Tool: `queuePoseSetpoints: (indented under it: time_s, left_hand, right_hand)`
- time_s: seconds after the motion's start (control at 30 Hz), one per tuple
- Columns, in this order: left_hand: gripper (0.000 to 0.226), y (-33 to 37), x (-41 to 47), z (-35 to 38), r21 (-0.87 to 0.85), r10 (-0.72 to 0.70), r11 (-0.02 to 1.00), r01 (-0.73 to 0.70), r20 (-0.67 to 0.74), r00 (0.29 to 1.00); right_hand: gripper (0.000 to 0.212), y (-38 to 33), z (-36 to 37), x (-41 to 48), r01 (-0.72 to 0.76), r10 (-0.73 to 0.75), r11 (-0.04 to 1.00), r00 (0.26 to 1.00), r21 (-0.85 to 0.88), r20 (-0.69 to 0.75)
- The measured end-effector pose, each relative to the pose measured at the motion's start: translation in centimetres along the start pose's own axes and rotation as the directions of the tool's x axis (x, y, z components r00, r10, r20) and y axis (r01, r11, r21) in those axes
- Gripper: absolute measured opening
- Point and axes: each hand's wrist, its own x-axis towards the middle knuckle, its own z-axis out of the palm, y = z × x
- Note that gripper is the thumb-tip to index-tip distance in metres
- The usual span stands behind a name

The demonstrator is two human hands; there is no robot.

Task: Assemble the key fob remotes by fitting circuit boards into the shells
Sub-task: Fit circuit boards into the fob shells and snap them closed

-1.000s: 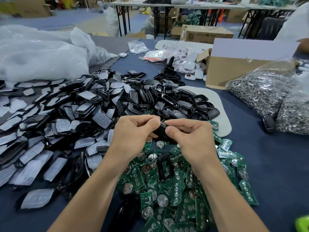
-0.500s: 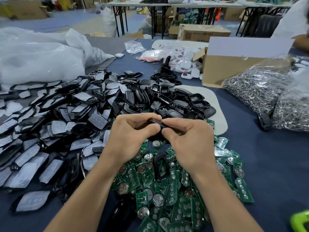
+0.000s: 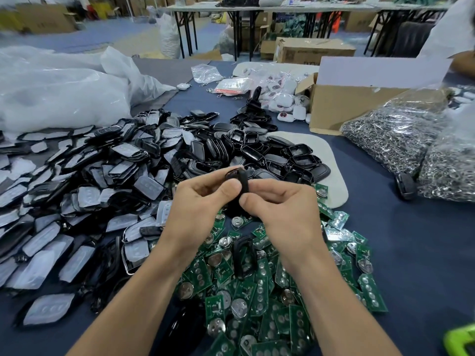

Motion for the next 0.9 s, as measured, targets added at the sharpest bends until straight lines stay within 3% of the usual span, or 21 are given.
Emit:
queuePoseSetpoints:
  time_s: [0.07,0.17,0.23,0.4,0.6,0.67,0.73,0.77,0.8,0.83,0.9]
  left_hand:
    - [0.02,0.0,-0.1,0.4,-0.028,-0.031,0.999,0.031,0.029,0.999]
    - [0.036,0.1,-0.4,1.1,-0.132,-0.071,0.989,0.069,-0.014,0.997]
    - [0.037,0.2,-0.5,1.5,-0.187,-0.088,0.98,0.073,-0.075,0.993]
    - [0.036,-0.1,-0.6,1.5,-0.066,-0.053,0.997,0.039,-0.234,0.971]
    - [0.05,-0.4,-0.6,1.4,-0.066,-0.092,0.994,0.084,-0.138,0.986]
    - [0.058,-0.6,-0.5,1.2,-0.037,-0.076,0.997,0.072,-0.12,0.99]
    - [0.056,-0.5,-0.2,0.8,-0.024,-0.078,0.997,0.075,-0.177,0.981]
    - [0.054,-0.4,0.0,0.6,-0.022,-0.078,0.997,0.075,-0.222,0.972]
    - [0.05,-0.3,0.1,0.3,-0.025,-0.076,0.997,0.072,-0.27,0.96]
    - [0.046,-0.3,0.2,0.1,-0.03,-0.073,0.997,0.067,-0.317,0.946]
    - [0.038,-0.3,0.4,-0.2,-0.026,-0.062,0.998,0.056,-0.395,0.917]
  right_hand:
    - [0.019,0.1,0.3,0.0,-0.139,0.132,0.973,0.99,0.185,0.047]
    - [0.017,0.3,0.9,0.0,-0.26,0.244,0.914,0.966,0.311,0.09]
    - [0.016,0.3,1.3,-0.2,-0.279,0.257,0.913,0.96,0.297,0.11]
    - [0.019,0.4,1.9,-0.6,-0.264,0.232,0.926,0.962,0.269,0.144]
    - [0.02,0.1,0.8,0.0,-0.263,0.236,0.938,0.961,0.224,0.141]
    - [0.019,-0.2,-1.3,0.9,-0.262,0.241,0.836,0.965,0.482,0.106]
    - [0.034,-0.4,-3.8,1.3,-0.197,0.167,0.537,0.978,0.82,0.126]
    - [0.044,-0.5,-4.7,1.3,-0.168,0.103,0.441,0.985,0.882,0.136]
    - [0.053,-0.6,-5.2,1.4,-0.158,0.069,0.439,0.987,0.884,0.142]
    - [0.055,-0.6,-5.2,1.5,-0.163,0.074,0.518,0.986,0.84,0.146]
    - [0.043,0.0,-4.4,1.8,-0.177,0.171,0.807,0.983,0.564,0.064]
